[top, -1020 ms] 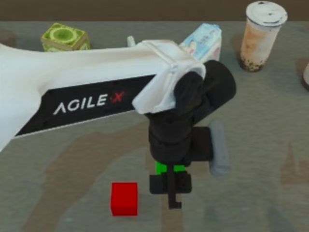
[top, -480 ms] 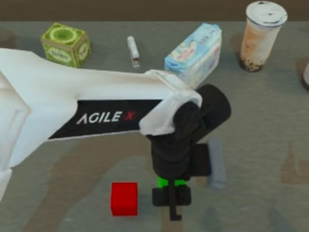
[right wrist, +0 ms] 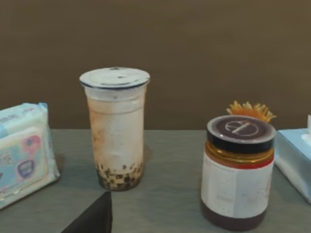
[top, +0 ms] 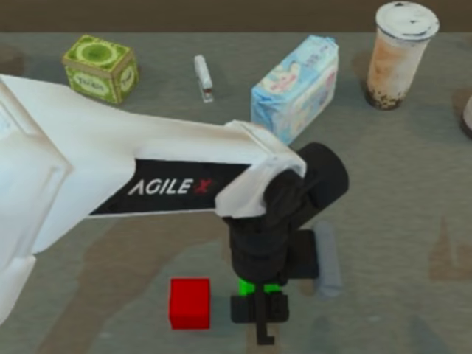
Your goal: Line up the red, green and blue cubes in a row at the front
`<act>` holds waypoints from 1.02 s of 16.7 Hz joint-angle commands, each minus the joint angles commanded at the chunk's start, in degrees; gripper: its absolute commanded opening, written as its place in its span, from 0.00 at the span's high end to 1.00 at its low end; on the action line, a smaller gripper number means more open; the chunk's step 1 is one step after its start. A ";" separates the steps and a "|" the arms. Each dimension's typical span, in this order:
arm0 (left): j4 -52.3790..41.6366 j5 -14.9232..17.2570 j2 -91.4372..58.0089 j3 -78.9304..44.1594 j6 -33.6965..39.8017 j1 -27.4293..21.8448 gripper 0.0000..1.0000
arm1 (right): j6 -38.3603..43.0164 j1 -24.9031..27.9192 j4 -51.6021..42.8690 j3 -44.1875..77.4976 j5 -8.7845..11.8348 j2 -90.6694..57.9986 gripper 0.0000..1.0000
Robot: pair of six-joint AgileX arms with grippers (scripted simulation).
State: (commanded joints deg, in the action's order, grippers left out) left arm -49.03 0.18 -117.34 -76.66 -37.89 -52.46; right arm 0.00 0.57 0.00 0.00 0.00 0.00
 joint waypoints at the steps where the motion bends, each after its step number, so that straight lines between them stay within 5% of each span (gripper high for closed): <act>1: 0.00 0.00 0.00 0.00 0.00 0.00 0.77 | 0.00 0.00 0.00 0.00 0.00 0.00 0.00; 11: 0.00 0.00 0.00 0.00 0.00 0.00 0.02 | 0.00 0.00 0.00 0.00 0.00 0.00 0.00; 17: 0.00 0.00 0.00 0.00 0.00 0.00 0.00 | 0.00 0.00 0.00 0.00 0.00 0.00 0.00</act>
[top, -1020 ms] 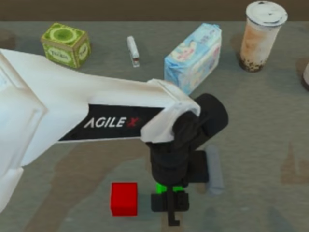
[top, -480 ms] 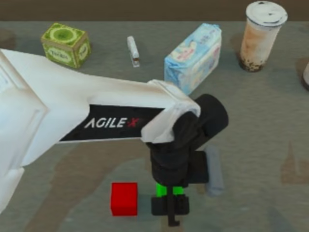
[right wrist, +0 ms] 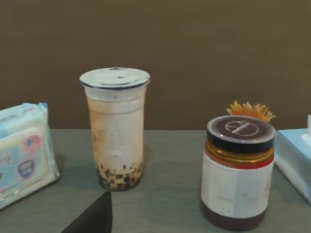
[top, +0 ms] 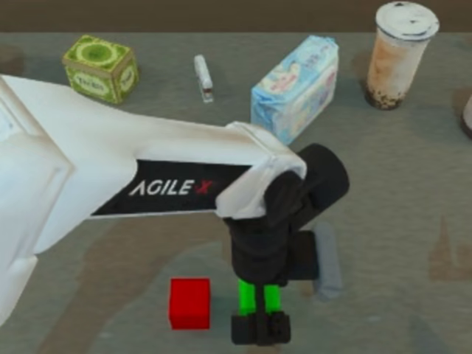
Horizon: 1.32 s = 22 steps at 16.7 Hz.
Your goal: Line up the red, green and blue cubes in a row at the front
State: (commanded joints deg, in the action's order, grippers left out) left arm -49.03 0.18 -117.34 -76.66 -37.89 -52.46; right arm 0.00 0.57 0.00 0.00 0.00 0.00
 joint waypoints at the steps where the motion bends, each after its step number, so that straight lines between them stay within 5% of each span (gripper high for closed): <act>1: 0.00 0.00 0.00 0.00 0.00 0.00 0.00 | 0.00 0.00 0.00 0.00 0.00 0.00 0.00; 17: -14.34 -0.03 4.97 -9.21 0.20 0.95 0.00 | 0.00 0.00 0.00 0.00 0.00 0.00 0.00; 22: -16.71 -0.02 -0.16 -16.23 5.03 9.91 0.00 | 0.00 0.00 0.00 0.00 0.00 0.00 0.00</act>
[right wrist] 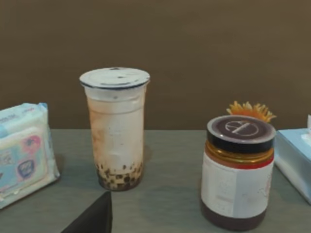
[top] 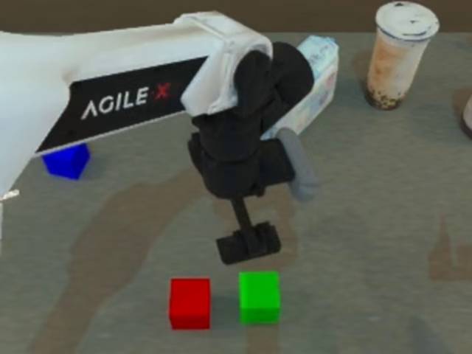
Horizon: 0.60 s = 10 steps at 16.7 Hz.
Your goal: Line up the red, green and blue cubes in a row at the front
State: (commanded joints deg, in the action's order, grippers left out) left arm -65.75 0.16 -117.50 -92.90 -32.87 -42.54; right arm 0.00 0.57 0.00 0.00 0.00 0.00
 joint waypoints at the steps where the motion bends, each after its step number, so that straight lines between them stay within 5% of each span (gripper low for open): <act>1: -0.77 0.02 -1.64 -2.22 1.72 3.56 0.00 | 0.00 0.00 0.00 0.00 0.00 0.00 0.00; 7: -5.52 0.05 -11.81 -16.22 13.74 29.62 0.00 | 0.00 0.00 0.00 0.00 0.00 0.00 0.00; 10: -6.75 0.06 -14.85 -21.32 18.38 37.40 0.00 | 0.00 0.00 0.00 0.00 0.00 0.00 0.00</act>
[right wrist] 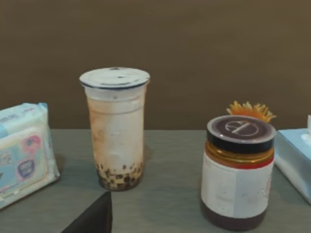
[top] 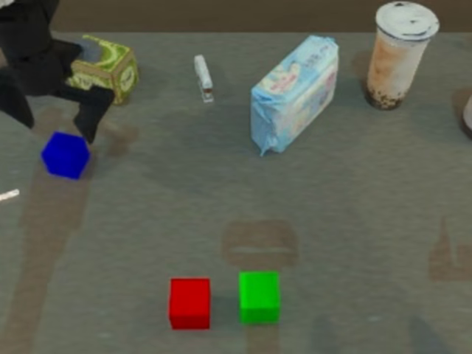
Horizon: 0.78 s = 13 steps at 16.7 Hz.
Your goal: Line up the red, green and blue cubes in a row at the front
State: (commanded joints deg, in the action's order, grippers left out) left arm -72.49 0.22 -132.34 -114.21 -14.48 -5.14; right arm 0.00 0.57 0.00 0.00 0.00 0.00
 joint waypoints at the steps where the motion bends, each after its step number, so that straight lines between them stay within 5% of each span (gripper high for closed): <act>1: -0.17 0.01 -0.52 -1.03 0.95 1.36 0.00 | 0.00 0.00 0.00 0.00 0.00 0.00 0.00; 8: 0.77 0.02 -0.87 -0.70 1.59 2.24 0.00 | 0.00 0.00 0.00 0.00 0.00 0.00 0.00; 13: 11.80 0.06 -3.93 6.71 1.54 2.34 0.00 | 0.00 0.00 0.00 0.00 0.00 0.00 0.00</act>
State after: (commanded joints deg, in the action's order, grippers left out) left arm -60.70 0.28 -136.27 -107.51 -12.94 -2.81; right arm 0.00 0.57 0.00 0.00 0.00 0.00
